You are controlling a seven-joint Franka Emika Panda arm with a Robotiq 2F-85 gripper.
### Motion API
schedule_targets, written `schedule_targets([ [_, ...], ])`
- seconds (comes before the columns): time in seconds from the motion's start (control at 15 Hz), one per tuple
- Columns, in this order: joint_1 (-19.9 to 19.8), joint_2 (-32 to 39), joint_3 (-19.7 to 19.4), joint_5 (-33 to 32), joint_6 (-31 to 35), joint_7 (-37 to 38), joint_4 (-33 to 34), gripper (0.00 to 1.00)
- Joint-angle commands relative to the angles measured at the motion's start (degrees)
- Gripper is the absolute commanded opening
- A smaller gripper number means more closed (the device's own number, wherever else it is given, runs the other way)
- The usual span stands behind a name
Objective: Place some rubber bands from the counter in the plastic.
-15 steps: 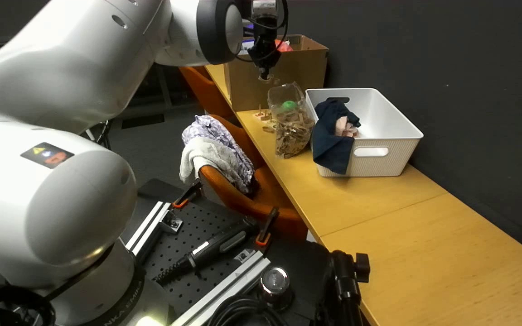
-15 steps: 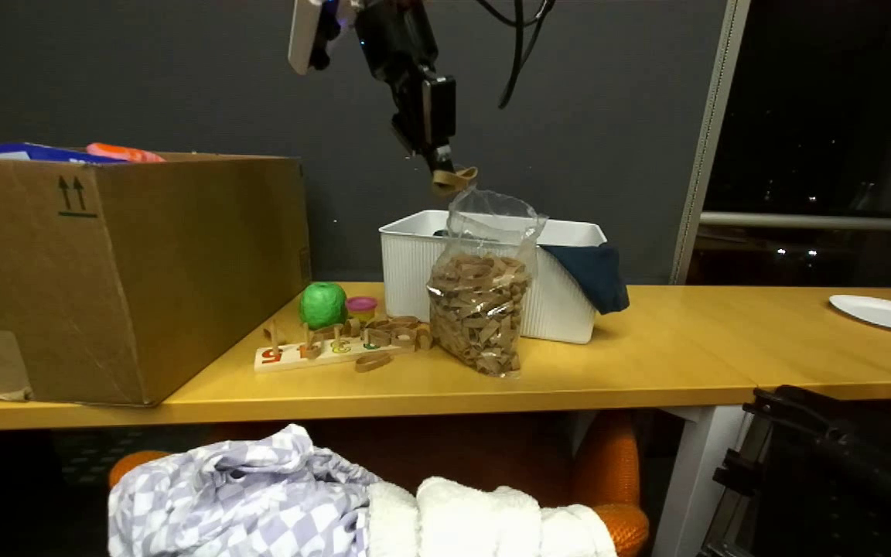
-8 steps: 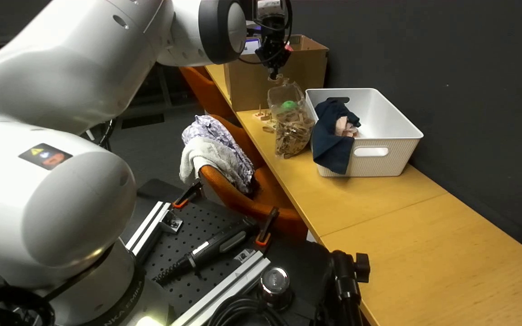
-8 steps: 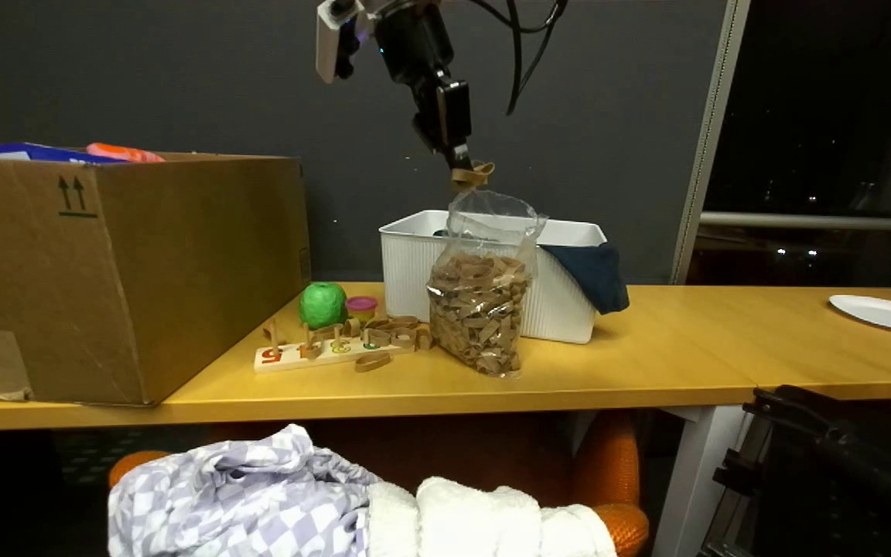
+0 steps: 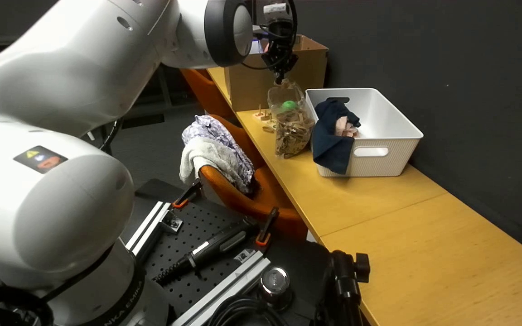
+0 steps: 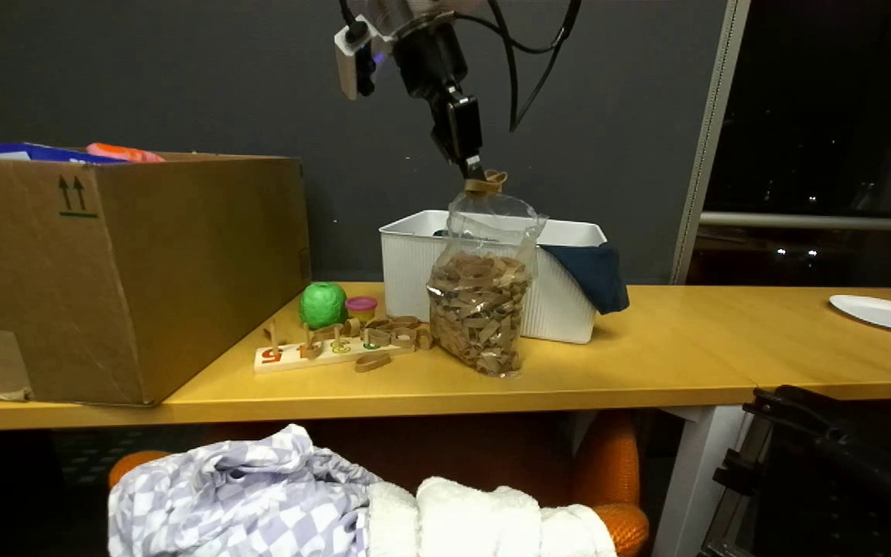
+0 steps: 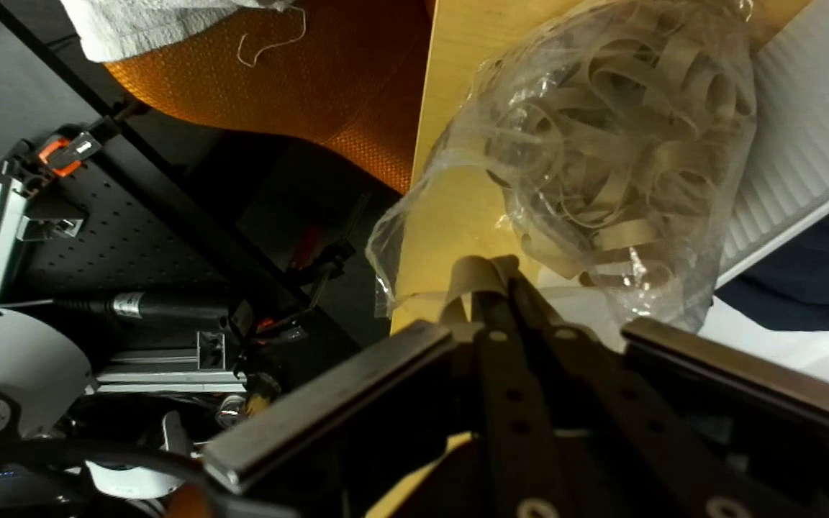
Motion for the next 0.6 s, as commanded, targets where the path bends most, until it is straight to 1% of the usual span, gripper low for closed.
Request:
schedule_targets([
  [0.0, -1.59, 0.73, 1.32, 1.63, -1.07, 2.47, 1.13, 0.01],
  [0.2, -2.50, 1.21, 1.75, 2.28, -0.68, 3.43, 1.19, 0.01],
  [0.27, -2.76, 1.36, 1.79, 2.43, -0.51, 3.69, 1.19, 0.03],
  [0.33, -2.99, 1.55, 1.78, 2.49, -0.35, 3.79, 1.21, 0.29],
  [0.4, -3.19, 1.76, 1.74, 2.47, -0.12, 3.85, 1.27, 0.29],
  [0.47, -3.40, 1.93, 1.73, 2.47, -0.01, 3.84, 1.29, 0.35],
  [0.53, -3.57, 2.10, 1.69, 2.40, 0.31, 3.72, 1.39, 0.43],
])
